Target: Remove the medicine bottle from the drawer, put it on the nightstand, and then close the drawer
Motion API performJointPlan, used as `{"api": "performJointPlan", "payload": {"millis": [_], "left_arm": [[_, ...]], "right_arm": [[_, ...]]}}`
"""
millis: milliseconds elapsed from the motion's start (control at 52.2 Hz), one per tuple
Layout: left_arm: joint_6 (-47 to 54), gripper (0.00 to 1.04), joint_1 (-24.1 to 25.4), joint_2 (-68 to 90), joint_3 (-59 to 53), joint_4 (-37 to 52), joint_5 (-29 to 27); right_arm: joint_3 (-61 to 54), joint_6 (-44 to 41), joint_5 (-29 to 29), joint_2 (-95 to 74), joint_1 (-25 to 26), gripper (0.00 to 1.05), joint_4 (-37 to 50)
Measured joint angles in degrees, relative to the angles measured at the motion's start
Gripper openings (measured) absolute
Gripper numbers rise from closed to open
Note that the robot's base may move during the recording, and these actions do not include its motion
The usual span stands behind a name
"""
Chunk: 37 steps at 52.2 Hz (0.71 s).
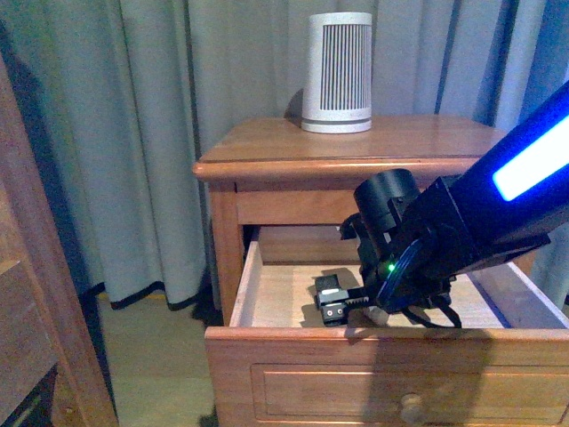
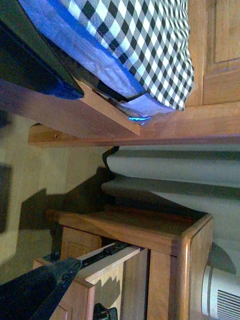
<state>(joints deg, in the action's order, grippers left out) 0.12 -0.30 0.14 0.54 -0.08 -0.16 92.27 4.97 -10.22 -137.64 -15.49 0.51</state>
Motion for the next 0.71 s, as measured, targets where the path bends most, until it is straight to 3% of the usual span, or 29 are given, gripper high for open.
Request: {"api": "performJointPlan", "payload": {"millis": [115,498,708], "left_arm": [[0.00,0.98,0.00,0.00,0.00,0.00,0.00],[0.02,0.98,0.00,0.00,0.00,0.00,0.00],[0.02,0.98,0.00,0.00,0.00,0.00,0.00]], "right_arm": [[0.35,0.17,-0.02,-0.22,-0.04,0.87,-0.24],[-1.33,1.16,0.11,0.66,-0.13,0.32,0.57],[-5.95,5.84,-0.11,7.43,-0.35,0.30,-3.06]]}}
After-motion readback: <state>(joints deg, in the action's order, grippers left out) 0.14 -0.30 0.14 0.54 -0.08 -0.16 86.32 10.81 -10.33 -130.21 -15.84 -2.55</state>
